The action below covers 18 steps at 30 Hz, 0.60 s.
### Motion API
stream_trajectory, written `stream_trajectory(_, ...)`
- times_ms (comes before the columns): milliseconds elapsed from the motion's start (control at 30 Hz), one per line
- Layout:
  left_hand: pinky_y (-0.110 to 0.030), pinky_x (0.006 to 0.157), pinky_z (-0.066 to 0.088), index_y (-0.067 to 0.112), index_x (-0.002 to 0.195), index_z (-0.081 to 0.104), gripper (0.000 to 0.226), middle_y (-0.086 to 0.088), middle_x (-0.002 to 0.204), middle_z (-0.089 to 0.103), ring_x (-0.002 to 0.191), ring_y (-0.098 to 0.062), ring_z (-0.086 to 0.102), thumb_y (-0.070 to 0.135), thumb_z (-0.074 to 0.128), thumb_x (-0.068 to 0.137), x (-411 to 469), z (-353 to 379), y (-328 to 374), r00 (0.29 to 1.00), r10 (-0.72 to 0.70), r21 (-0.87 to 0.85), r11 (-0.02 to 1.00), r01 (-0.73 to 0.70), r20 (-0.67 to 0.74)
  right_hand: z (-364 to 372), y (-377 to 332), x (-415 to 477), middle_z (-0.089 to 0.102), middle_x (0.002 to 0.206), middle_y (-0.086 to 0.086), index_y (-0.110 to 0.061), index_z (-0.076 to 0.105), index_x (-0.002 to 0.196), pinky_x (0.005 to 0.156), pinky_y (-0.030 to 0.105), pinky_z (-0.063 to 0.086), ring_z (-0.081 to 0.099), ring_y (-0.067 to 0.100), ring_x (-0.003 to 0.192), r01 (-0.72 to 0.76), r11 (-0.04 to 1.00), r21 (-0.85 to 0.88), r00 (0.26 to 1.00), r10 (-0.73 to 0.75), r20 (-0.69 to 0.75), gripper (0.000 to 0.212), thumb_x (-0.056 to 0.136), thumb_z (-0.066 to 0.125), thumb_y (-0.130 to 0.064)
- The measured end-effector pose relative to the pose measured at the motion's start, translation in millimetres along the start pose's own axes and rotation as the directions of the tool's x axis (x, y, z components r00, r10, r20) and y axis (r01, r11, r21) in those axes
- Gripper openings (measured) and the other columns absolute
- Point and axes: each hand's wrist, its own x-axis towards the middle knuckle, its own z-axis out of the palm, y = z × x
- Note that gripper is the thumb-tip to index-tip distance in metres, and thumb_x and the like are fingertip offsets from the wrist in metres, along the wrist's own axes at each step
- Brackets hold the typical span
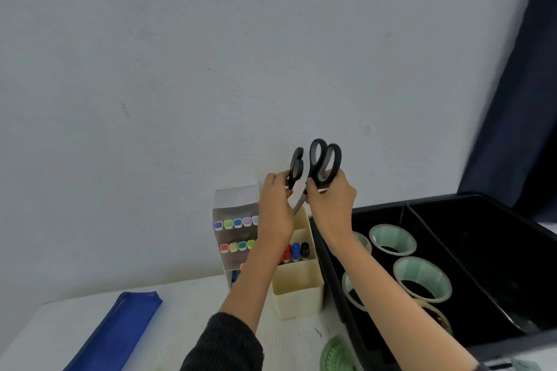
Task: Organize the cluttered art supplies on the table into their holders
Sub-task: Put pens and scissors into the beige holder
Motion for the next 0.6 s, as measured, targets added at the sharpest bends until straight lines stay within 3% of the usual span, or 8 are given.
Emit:
stream_trajectory(100,-0.005,0.083,0.034,0.002,0.122,0.054,0.037,-0.014,0.115,0.054,0.095,-0.008,0.044,-0.011,0.043,0.089,-3,9,-14,0.999,-0.034,0.036,0.999,0.033,0.034,8,19,-5,0.064,0.081,0.008,-0.002,0.055,0.093,0.058,0.015,0.05,0.06,0.014,0.066,-0.089,0.996,-0.016,0.995,0.09,0.038,0.011,0.092,0.055,-0.013)
stream_trajectory(267,-0.025,0.085,0.046,0.006,0.114,0.055,0.027,-0.01,0.11,0.053,0.098,-0.018,0.053,-0.004,0.047,0.09,-8,26,-28,0.984,-0.165,0.141,0.978,0.153,0.07,12,38,-15,0.058,0.068,0.001,-0.003,0.062,0.081,0.046,0.013,0.035,0.049,0.007,0.057,-0.176,0.976,-0.131,0.977,0.189,0.098,0.026,0.096,0.05,-0.021)
stream_trajectory(433,-0.032,0.085,0.046,0.004,0.108,0.055,0.028,-0.013,0.107,0.053,0.098,-0.023,0.053,-0.009,0.042,0.087,-13,34,-35,0.962,-0.258,0.168,0.956,0.241,0.09,12,45,-17,0.067,0.081,0.012,0.001,0.064,0.083,0.065,0.028,0.049,0.063,0.021,0.073,-0.245,0.962,-0.119,0.955,0.26,0.14,0.015,0.088,0.058,-0.011)
stream_trajectory(600,-0.032,0.093,0.045,0.002,0.116,0.056,0.036,-0.016,0.117,0.06,0.107,-0.025,0.056,-0.013,0.047,0.084,-8,33,-38,0.937,-0.313,0.164,0.943,0.288,0.156,-1,38,-18,0.062,0.074,-0.001,-0.005,0.065,0.099,0.052,0.01,0.04,0.055,0.004,0.063,-0.308,0.948,-0.079,0.918,0.318,0.235,0.016,0.083,0.062,-0.007)
